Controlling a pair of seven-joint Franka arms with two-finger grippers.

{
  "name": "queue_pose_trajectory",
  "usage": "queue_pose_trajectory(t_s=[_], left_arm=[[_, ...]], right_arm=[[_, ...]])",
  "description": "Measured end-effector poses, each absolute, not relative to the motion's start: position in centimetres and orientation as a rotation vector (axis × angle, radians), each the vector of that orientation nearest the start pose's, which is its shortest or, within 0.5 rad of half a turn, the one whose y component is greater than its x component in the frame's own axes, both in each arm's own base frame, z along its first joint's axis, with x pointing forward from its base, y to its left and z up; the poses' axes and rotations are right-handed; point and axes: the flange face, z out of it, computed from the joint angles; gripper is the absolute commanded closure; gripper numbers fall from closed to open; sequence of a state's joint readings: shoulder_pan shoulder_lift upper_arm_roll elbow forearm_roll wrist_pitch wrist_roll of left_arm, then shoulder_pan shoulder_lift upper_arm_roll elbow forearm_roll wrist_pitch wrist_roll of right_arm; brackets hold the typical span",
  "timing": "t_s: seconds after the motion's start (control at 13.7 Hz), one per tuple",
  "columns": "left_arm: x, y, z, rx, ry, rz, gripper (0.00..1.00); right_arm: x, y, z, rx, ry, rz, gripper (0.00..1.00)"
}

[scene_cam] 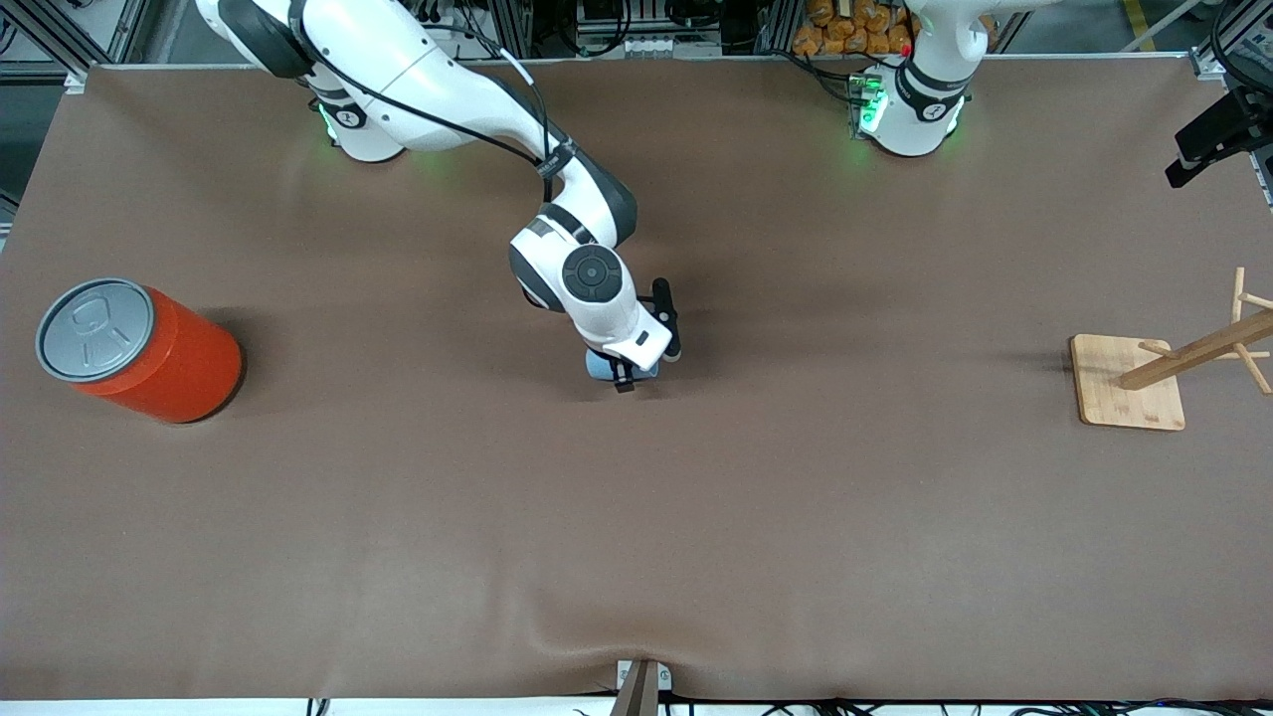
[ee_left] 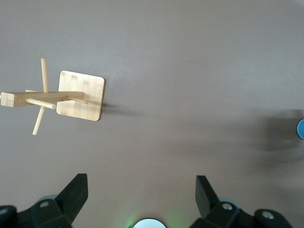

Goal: Flip cup
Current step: 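Carry the blue cup with the right gripper to the table middle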

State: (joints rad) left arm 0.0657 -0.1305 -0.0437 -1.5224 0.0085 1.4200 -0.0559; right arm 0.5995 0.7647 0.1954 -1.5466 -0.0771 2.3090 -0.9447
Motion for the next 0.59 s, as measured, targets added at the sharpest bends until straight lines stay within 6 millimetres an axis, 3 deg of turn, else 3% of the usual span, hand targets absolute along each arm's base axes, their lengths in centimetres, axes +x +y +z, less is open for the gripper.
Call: queue_pose_trajectory(t_s=[0.29, 0.44, 0.59], left_arm=[[49.49, 0.95, 70.12, -3.125, -0.123, -0.041, 0.00], [49.48, 0.87, 70.07, -3.125, -0.121, -0.038, 0.00], [49.50, 0.65, 69.67, -3.125, -0.114, -0.022, 0.00]], right_arm=[[50.67, 49.05, 20.21, 2.072, 2.460, 0.066, 0.14], [50.69, 48.82, 19.76, 2.075, 2.456, 0.064, 0.00], [50.96, 48.50, 19.66, 2.081, 2.446, 0.064, 0.00]])
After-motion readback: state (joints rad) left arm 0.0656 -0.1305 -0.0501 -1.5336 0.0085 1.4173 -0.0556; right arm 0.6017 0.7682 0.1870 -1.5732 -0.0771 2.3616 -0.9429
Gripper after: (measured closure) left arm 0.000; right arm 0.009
